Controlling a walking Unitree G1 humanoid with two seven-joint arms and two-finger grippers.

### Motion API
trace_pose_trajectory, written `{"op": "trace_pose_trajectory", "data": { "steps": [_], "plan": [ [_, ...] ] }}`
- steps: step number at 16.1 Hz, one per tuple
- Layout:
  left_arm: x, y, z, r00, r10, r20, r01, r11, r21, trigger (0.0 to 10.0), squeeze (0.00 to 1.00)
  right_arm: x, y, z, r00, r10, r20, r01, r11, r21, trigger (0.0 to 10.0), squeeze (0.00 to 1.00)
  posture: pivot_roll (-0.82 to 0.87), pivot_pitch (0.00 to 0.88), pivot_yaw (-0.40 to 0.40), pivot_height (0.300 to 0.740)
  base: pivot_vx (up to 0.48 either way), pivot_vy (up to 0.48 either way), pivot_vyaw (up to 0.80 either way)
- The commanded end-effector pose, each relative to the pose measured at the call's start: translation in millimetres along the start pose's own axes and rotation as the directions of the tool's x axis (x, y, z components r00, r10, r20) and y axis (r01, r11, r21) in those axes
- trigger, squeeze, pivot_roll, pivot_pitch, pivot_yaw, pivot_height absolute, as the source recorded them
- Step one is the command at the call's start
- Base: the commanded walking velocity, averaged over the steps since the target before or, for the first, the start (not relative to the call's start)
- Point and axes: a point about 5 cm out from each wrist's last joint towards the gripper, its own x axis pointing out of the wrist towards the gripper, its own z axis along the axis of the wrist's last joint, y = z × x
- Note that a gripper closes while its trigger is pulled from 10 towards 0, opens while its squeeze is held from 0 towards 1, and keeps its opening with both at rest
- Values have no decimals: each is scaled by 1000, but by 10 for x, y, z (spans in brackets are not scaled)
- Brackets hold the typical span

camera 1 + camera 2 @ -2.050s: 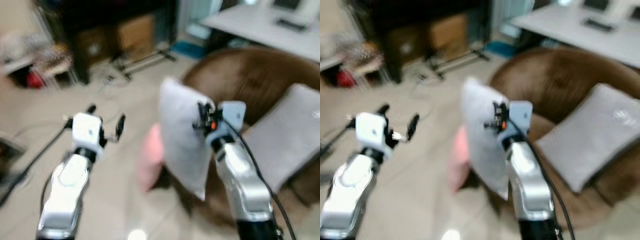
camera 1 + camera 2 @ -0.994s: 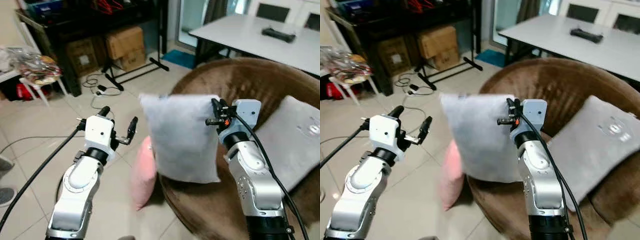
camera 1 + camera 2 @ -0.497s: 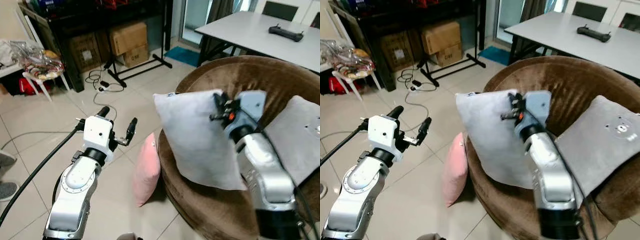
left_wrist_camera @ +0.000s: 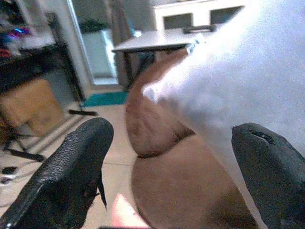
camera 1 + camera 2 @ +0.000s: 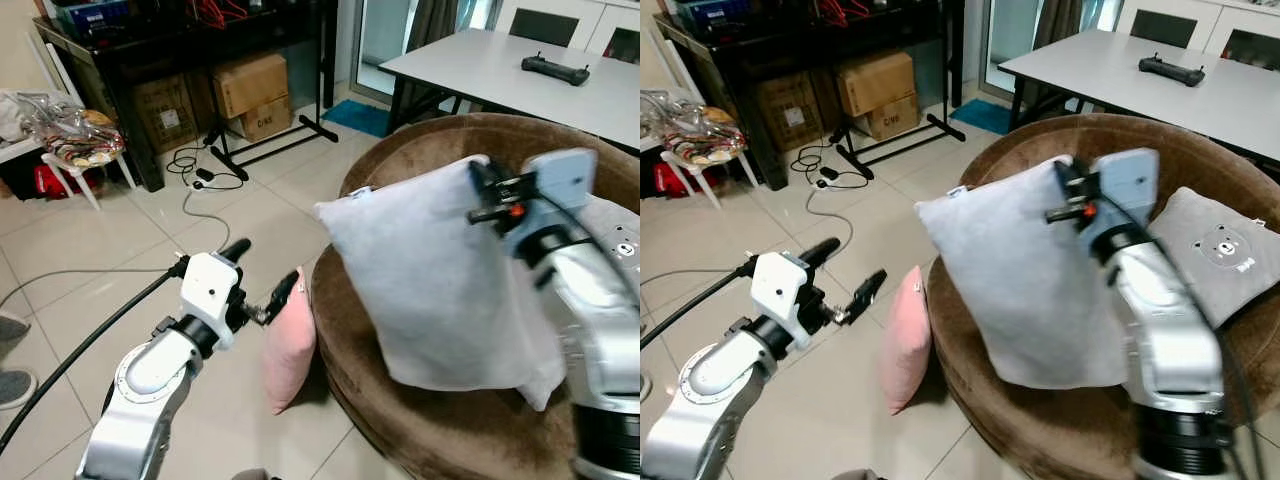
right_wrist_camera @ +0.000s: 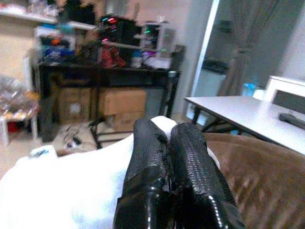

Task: Move the pillow to the sofa from floor

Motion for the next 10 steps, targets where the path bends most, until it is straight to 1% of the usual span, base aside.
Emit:
{"op": "trace_pose_trajectory", "data": {
  "steps": [1,2,3,4,6,8,10],
  "plan": [
    [-41,-50,-7,997,-78,-24,78,997,-28,10000,0,-37,-51,217,997,29,67,-28,999,-26,10000,0,-31,0,24,740,0,0,0],
    [-77,-81,-25,992,-121,-40,120,992,-33,10000,0,-59,-93,258,997,41,64,-38,998,-47,10000,0,-33,0,23,740,0,0,0],
    [-131,-102,-51,984,-168,-65,166,985,-44,10000,0,-96,-174,334,997,61,57,-56,994,-90,10000,0,-34,0,22,740,0,0,0],
    [-170,-67,-52,984,-163,-76,161,987,-30,10000,0,-142,-265,428,995,83,47,-75,987,-141,10000,0,-35,0,18,740,0,0,0],
    [-188,-44,-41,984,-159,-77,157,987,-30,10000,0,-184,-345,525,993,113,36,-105,979,-177,10000,0,-37,0,15,740,0,0,0],
    [-199,-54,-36,982,-171,-82,169,985,-35,10000,0,-217,-400,561,991,136,16,-130,972,-197,10000,0,-40,0,12,740,0,0,0],
    [-196,-81,-39,978,-188,-84,185,982,-43,10000,0,-235,-430,492,990,137,-20,-139,972,-189,10000,0,-38,0,10,740,0,0,0]
  ]
}}
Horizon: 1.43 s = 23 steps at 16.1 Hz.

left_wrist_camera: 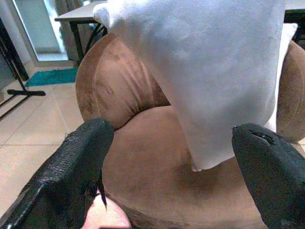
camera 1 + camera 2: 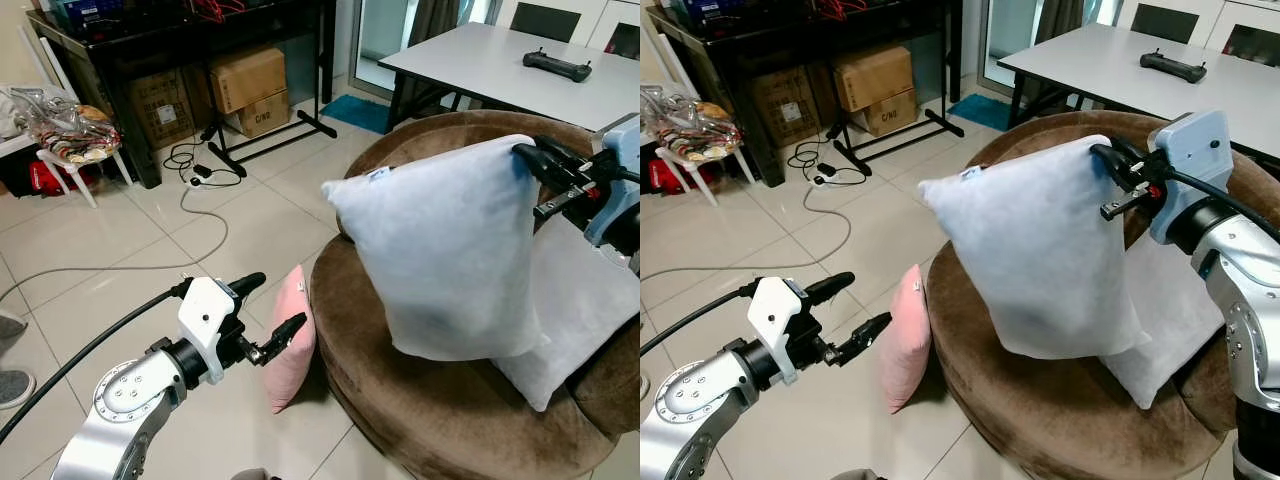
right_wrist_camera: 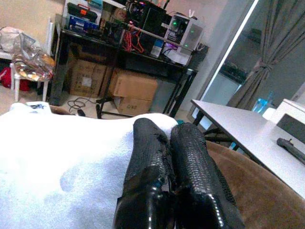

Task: Move the pillow to the sofa from floor

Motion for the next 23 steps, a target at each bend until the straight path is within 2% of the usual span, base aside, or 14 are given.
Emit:
{"op": "trace_pose_trajectory", "data": {
  "steps": [1,4,7,10,11,13,18,20,21,23],
  "plan": [
    [-9,-30,27,1000,-26,-2,26,1000,7,10000,0,-41,-5,13,1000,15,12,-15,1000,8,10000,0,-38,0,10,740,0,0,0],
    [-1,-35,8,999,-33,-19,33,999,25,10000,0,-124,89,-283,989,93,-116,-95,995,-12,10000,0,-33,0,11,740,0,0,0],
    [14,-47,36,998,-60,-9,61,998,10,10000,0,-116,63,-269,990,88,-106,-89,996,-9,10000,0,-30,0,16,740,0,0,0],
    [18,-125,34,987,-156,-23,156,987,-32,10000,0,-199,-22,-265,981,124,-148,-136,988,-74,10000,0,-33,0,18,740,0,0,0],
    [23,-121,30,988,-153,-25,153,988,-29,10000,0,-218,-53,-253,979,128,-156,-143,986,-87,10000,0,-33,0,18,740,0,0,0],
    [29,-108,26,989,-146,-26,145,989,-26,10000,0,-334,-216,-197,969,138,-204,-171,974,-150,10000,0,-48,0,20,740,0,0,0],
    [-5,-154,5,984,-175,-39,172,983,-68,10000,0,-434,-321,-140,945,191,-266,-248,948,-199,10000,0,-51,0,8,740,0,0,0],
    [-18,-135,10,987,-154,-40,151,987,-54,10000,0,-362,-258,-159,939,226,-259,-277,944,-181,10000,0,-46,0,0,740,0,0,0],
    [-19,-110,12,991,-130,-43,129,991,-38,10000,0,-258,-105,-240,928,278,-247,-320,936,-146,10000,0,-34,0,-8,740,0,0,0],
    [-21,-117,18,990,-132,-43,131,991,-38,10000,0,-190,-6,-279,921,306,-239,-343,930,-131,10000,0,-28,0,-9,740,0,0,0]
  ]
}}
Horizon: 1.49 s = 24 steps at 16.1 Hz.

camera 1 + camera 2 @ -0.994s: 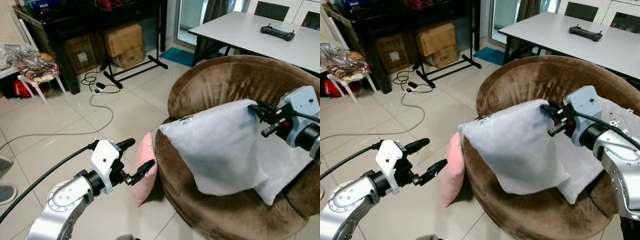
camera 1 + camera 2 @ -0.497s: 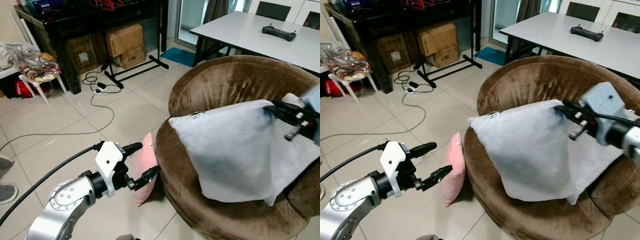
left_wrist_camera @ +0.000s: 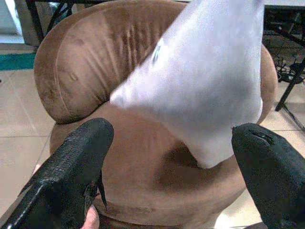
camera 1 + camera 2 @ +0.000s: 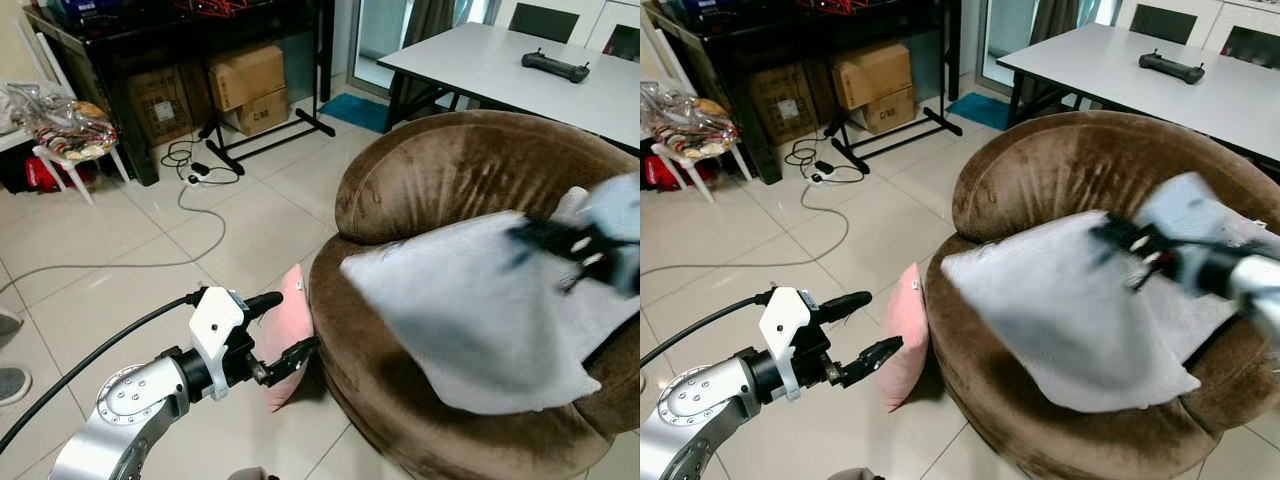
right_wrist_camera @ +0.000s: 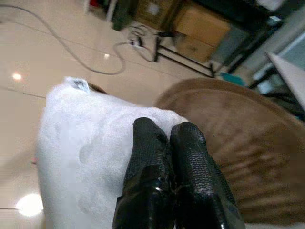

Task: Move the pillow to the sofa from floor

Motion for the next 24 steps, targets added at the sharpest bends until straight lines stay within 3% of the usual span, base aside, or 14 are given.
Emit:
{"op": "trace_pose_trajectory", "data": {
  "steps": [1,2,4,6,8,11,13,18,20,21,22,23,24],
  "plan": [
    [-8,-10,50,1000,-2,6,1,1000,23,10000,0,85,17,111,999,-1,46,3,999,-35,10000,0,-24,0,-10,740,0,0,0],
    [-9,-16,59,1000,-3,5,3,1000,23,10000,0,223,94,110,998,18,63,-17,1000,-16,10000,0,-17,0,-14,740,0,0,0],
    [-12,-23,63,1000,-1,5,1,1000,24,10000,0,303,131,114,997,20,76,-20,1000,-5,10000,0,-15,0,-17,740,0,0,0],
    [-15,-16,51,1000,19,0,-19,999,35,10000,0,649,176,142,992,-54,110,48,997,58,10000,0,-13,0,-16,740,0,0,0],
    [-13,-12,52,1000,28,-3,-27,999,44,10000,0,833,212,188,988,-81,133,71,994,81,10000,0,-7,0,-18,740,0,0,0],
    [-40,33,78,997,72,3,-72,995,68,10000,0,1309,292,294,978,-143,151,113,976,187,10000,0,18,0,-28,740,0,0,0],
    [-102,69,80,992,124,-3,-123,988,90,10000,0,1751,366,357,971,-226,83,200,950,239,10000,0,37,11,-42,740,0,0,0],
    [-178,78,72,979,205,11,-205,974,100,10000,0,1793,181,426,935,-340,103,291,898,331,10000,0,47,13,-68,740,0,0,0],
    [-141,90,72,975,220,21,-221,969,107,10000,0,1769,55,361,902,-426,68,374,850,372,10000,0,44,13,-62,740,0,0,0],
    [-96,157,119,963,266,47,-270,954,128,10000,0,1690,-114,256,837,-547,-6,493,751,440,10000,0,43,11,-57,740,0,0,0],
    [-93,184,130,958,283,54,-288,949,132,10000,0,1664,-153,214,818,-574,-33,523,718,459,10000,0,43,11,-57,740,0,0,0],
    [-95,270,143,940,337,63,-342,926,157,10000,0,1602,-238,56,762,-637,-116,606,638,475,10000,0,45,0,-48,740,0,0,0],
    [-95,294,146,934,351,65,-357,920,161,10000,0,1579,-258,-2,745,-652,-142,628,613,480,10000,0,48,0,-48,740,0,0,0]
  ]
}}
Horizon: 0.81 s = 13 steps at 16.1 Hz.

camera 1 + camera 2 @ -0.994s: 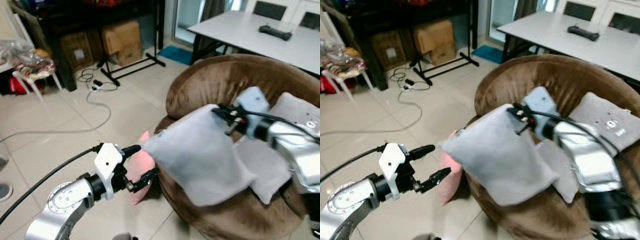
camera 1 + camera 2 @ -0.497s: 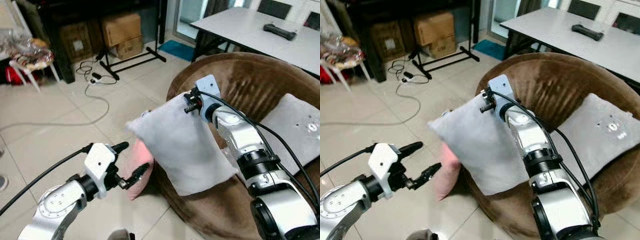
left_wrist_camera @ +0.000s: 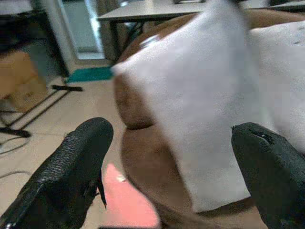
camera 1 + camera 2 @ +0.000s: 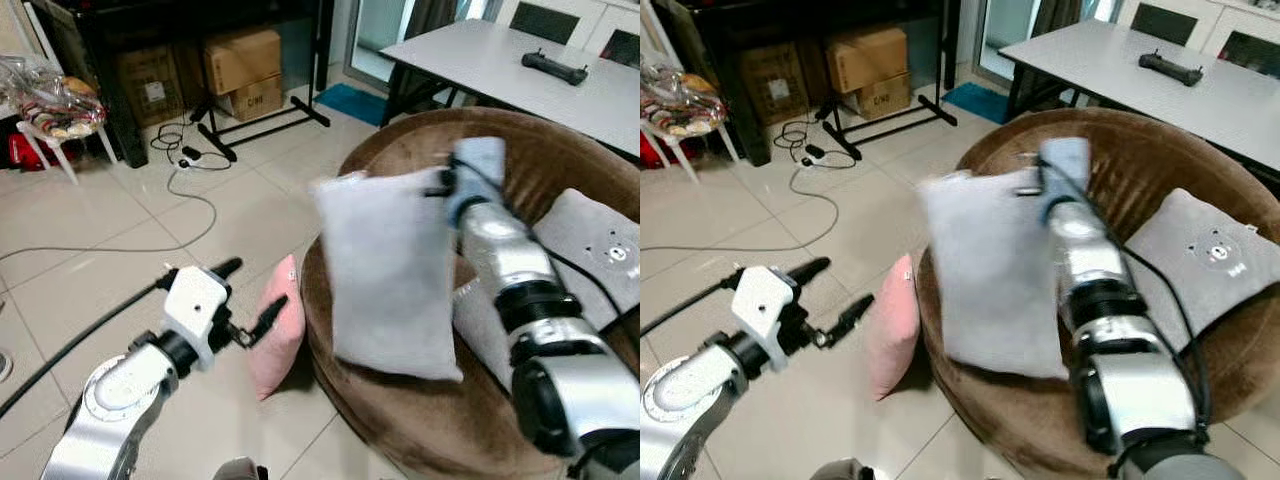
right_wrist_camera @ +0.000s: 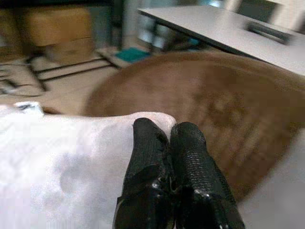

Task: Move the pillow to the sofa from floor

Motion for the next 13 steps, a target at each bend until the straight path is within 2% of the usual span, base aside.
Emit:
{"op": "trace_pose_trajectory", "data": {
  "steps": [1,2,4,6,8,11,13],
  "plan": [
    [14,75,0,999,54,-1,-54,998,23,10000,0,19,-182,50,993,-118,30,117,993,19,10000,0,49,0,-48,740,0,0,0],
    [16,80,-2,998,58,-2,-58,998,23,10000,0,18,-202,33,991,-130,27,129,991,18,10000,0,49,0,-48,740,0,0,0],
    [29,91,-12,998,69,-5,-69,997,30,10000,0,0,-331,-52,973,-229,8,229,973,28,10000,0,51,0,-43,740,0,0,0],
    [42,95,-13,997,76,0,-76,996,36,10000,0,-14,-439,-127,959,-285,-10,284,956,74,10000,0,54,0,-39,740,0,0,0],
    [60,112,-2,997,83,6,-83,996,40,10000,0,-17,-483,-178,952,-305,-22,306,948,89,10000,0,57,0,-31,740,0,0,0],
    [87,140,42,997,72,19,-73,996,54,10000,0,-2,-552,-134,924,-379,-45,381,921,78,10000,0,73,0,-25,740,0,0,0],
    [71,144,46,997,69,18,-70,996,60,10000,0,9,-580,-85,918,-393,-56,397,909,130,10000,0,86,0,-23,740,0,0,0]
  ]
}}
